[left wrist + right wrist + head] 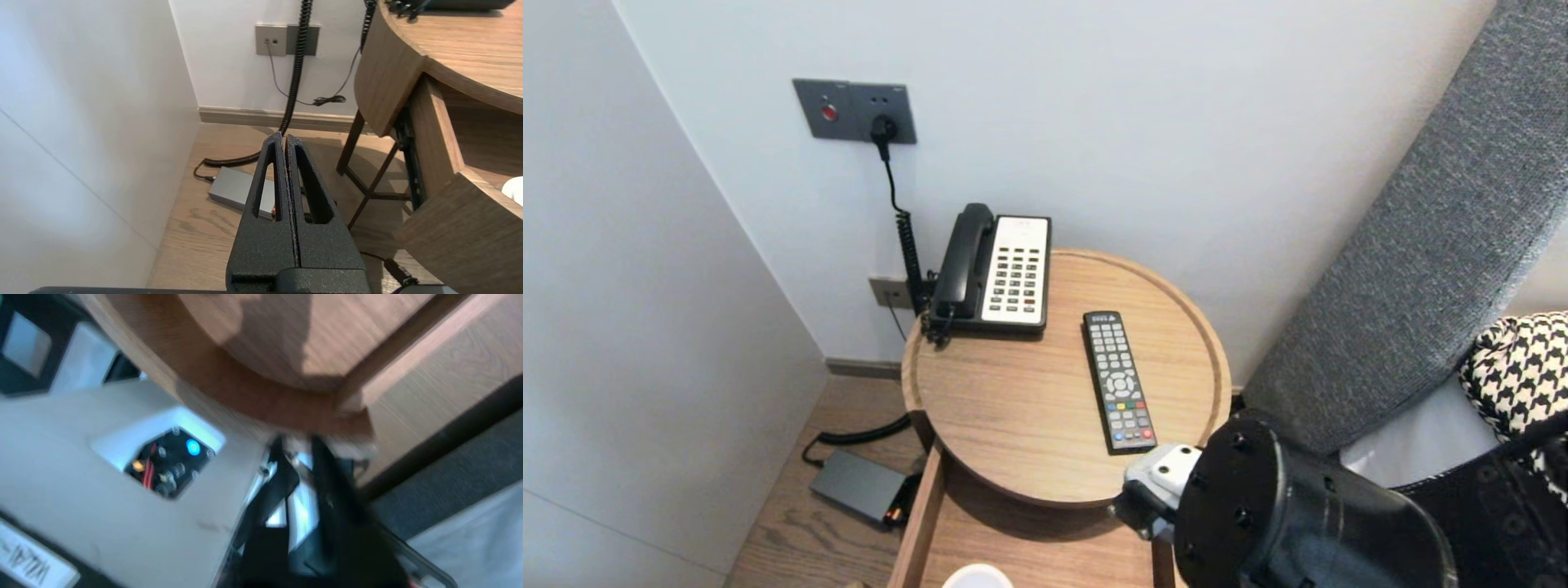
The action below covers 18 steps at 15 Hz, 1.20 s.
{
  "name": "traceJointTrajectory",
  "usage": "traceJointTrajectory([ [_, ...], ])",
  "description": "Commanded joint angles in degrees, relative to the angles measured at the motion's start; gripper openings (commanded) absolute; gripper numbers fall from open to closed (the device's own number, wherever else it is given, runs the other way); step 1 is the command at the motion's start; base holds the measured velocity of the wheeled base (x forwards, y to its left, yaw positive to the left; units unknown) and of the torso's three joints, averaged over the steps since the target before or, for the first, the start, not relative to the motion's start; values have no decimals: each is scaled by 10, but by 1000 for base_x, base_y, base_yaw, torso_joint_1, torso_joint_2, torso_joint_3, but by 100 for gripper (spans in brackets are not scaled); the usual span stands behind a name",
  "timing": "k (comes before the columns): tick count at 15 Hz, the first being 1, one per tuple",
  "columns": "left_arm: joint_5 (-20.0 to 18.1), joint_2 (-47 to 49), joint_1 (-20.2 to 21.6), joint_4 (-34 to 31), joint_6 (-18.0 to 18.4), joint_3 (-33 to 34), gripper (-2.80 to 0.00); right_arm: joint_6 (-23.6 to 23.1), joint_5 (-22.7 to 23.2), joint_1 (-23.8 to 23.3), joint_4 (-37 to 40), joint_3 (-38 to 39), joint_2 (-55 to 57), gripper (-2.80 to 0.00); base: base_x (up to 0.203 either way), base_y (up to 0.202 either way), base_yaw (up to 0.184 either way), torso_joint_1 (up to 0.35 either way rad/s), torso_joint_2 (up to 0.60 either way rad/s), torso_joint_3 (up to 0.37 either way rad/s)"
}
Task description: Take the remote control out of the drawer one by one and place them on the table
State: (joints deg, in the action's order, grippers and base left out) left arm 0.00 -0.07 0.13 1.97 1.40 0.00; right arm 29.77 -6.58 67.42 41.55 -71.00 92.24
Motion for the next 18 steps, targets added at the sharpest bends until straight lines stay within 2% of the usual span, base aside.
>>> traceJointTrajectory([
  [1,0,0,0,0,0,7,-280,2,-1,9,3,-41,48,0,0,0,0,0,0,0],
  [10,0,0,0,0,0,7,-280,1,-6,39,9,-155,149,0,0,0,0,0,0,0],
  [17,0,0,0,0,0,7,-280,5,-23,40,9,-224,230,0,0,0,0,0,0,0],
  [18,0,0,0,0,0,7,-280,5,-38,40,9,-237,241,0,0,0,0,0,0,0],
])
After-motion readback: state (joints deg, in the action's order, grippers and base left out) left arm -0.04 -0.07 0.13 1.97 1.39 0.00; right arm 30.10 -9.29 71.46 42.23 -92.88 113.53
